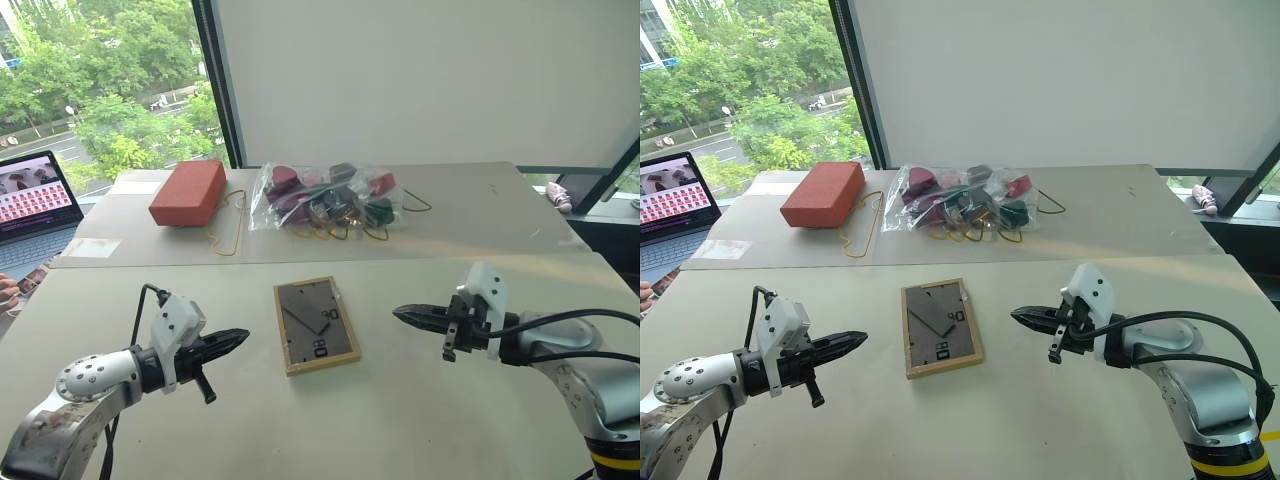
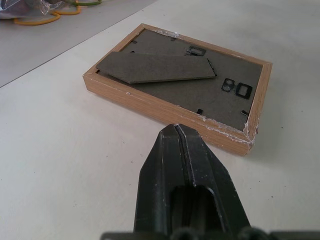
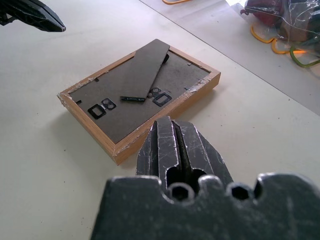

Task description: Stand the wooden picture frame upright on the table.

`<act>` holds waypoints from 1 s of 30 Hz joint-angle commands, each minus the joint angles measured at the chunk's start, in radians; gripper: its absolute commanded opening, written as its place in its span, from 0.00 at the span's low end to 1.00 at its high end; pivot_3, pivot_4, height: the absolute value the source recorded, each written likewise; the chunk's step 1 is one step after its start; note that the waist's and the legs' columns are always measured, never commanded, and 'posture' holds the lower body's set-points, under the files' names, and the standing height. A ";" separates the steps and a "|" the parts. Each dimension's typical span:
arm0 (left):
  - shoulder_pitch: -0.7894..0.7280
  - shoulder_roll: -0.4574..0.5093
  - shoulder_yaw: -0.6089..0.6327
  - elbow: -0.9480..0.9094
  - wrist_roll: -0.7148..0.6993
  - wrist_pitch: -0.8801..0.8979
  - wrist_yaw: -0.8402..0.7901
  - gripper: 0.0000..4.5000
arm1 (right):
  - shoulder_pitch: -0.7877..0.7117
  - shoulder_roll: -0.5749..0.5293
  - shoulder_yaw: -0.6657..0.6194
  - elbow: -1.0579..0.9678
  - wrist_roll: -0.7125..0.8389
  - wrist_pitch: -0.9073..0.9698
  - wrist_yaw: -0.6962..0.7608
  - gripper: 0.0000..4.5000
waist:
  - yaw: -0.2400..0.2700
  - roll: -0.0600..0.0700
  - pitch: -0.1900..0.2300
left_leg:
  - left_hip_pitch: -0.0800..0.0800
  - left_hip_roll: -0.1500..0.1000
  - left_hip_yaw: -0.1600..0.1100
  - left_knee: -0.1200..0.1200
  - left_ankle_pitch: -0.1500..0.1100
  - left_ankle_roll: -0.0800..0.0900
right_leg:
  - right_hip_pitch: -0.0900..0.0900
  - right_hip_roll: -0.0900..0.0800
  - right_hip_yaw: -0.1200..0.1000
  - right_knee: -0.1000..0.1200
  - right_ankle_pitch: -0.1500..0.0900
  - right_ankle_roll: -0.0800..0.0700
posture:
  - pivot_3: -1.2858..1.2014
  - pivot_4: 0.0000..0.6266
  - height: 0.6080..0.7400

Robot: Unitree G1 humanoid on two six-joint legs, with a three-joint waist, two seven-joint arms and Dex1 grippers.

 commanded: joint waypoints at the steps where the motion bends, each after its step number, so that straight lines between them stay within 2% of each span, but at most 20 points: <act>1: -0.020 -0.011 -0.020 -0.011 0.017 0.000 0.032 0.00 | -0.036 -0.022 0.053 0.066 -0.079 -0.063 -0.022 0.02 | 0.000 0.000 0.000 | 0.000 0.000 0.000 0.000 0.000 0.000 | 0.000 0.000 0.000 0.000 0.000 0.000 | 0.52 0.24 1.00; 4: -0.054 -0.034 -0.121 0.086 0.133 -0.005 0.099 0.00 | -0.120 -0.010 0.212 0.260 -0.274 -0.126 -0.099 0.02 | -0.002 0.000 0.000 | 0.002 0.000 0.001 0.001 0.000 -0.001 | 0.002 0.000 0.000 0.000 0.000 0.000 | 0.52 0.24 1.00; 7: -0.140 -0.067 -0.220 0.204 0.233 -0.042 0.133 0.00 | -0.191 0.051 0.307 0.372 -0.379 -0.169 -0.165 0.02 | -0.002 0.000 0.000 | 0.002 0.000 0.001 0.001 0.001 -0.002 | 0.001 0.000 0.000 0.001 0.000 0.000 | 0.52 0.24 1.00; 10: -0.225 -0.094 -0.302 0.314 0.329 -0.098 0.149 0.00 | -0.215 0.092 0.363 0.400 -0.434 -0.182 -0.186 0.02 | -0.002 0.000 0.000 | 0.000 0.000 0.000 0.001 0.002 -0.003 | -0.001 0.000 0.000 0.002 0.000 0.000 | 0.52 0.24 1.00; 14: -0.351 -0.122 -0.404 0.476 0.440 -0.161 0.138 0.00 | -0.176 0.105 0.422 0.285 -0.462 -0.136 -0.172 0.02 | 0.002 0.000 -0.001 | 0.000 -0.001 0.000 0.002 0.002 -0.003 | 0.000 0.000 0.000 0.001 0.000 0.000 | 0.52 0.24 1.00; 19: -0.459 -0.170 -0.470 0.591 0.504 -0.228 0.106 0.00 | -0.145 0.129 0.465 0.115 -0.447 -0.009 -0.165 0.02 | 0.007 0.000 -0.001 | 0.001 -0.001 -0.001 0.003 0.002 -0.003 | 0.001 0.000 0.000 0.002 0.000 0.000 | 0.52 0.24 1.00; 30: -0.544 -0.215 -0.465 0.723 0.555 -0.330 0.068 0.00 | -0.152 0.173 0.483 0.026 -0.446 0.122 -0.203 0.02 | 0.020 0.000 -0.001 | 0.000 -0.002 -0.001 0.006 0.001 -0.002 | 0.002 -0.001 -0.001 0.003 0.000 0.000 | 0.52 0.24 1.00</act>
